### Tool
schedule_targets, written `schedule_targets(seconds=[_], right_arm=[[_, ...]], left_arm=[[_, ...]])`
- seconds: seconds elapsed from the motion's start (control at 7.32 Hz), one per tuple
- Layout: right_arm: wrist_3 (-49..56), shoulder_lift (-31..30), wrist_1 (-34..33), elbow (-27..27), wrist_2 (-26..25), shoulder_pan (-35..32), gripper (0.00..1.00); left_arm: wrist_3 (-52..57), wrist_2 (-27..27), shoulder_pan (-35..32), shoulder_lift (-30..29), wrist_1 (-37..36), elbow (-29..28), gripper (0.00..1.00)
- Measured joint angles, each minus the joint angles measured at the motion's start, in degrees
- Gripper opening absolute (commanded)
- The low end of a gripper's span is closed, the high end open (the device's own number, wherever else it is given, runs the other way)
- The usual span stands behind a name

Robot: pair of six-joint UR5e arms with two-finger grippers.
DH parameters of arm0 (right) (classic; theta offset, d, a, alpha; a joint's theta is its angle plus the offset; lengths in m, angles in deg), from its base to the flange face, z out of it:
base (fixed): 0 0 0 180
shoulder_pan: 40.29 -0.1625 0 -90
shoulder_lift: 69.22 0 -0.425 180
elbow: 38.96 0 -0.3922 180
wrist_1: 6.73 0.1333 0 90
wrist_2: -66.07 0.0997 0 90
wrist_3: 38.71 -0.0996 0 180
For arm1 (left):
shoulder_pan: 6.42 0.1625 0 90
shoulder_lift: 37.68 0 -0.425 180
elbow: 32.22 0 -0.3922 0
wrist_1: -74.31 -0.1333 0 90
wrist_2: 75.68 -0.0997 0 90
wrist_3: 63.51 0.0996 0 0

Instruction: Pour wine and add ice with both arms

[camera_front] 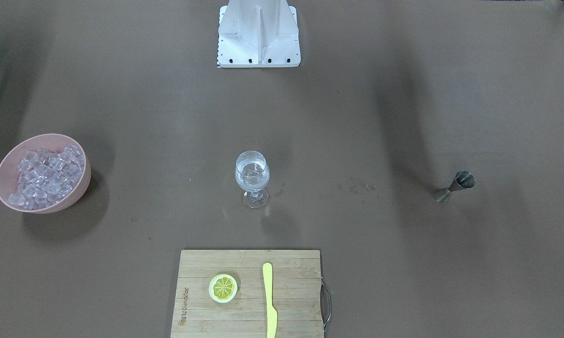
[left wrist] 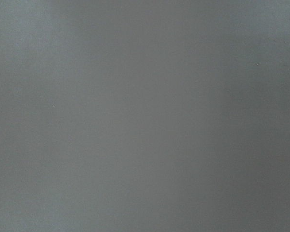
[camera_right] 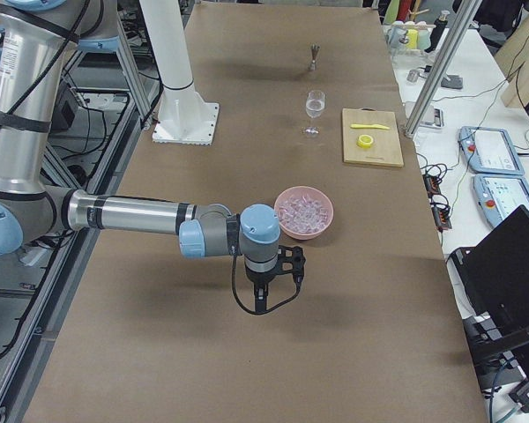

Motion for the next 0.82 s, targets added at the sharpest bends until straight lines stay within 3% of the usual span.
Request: schedule_targets(seconds=[0.27,0.82], right_arm=[[-0.15,0.14,0.21,-0.39,3.85,-2.2,1.0],[0.12,0.43,0.54,-2.0,4.25,-5.59,1.0]], left_arm=[[-0.03,0.21,0.0,0.64,0.34,-0.04,0.98],[-0.01,0.26,0.03,0.66,0.32,-0.06,0.98]])
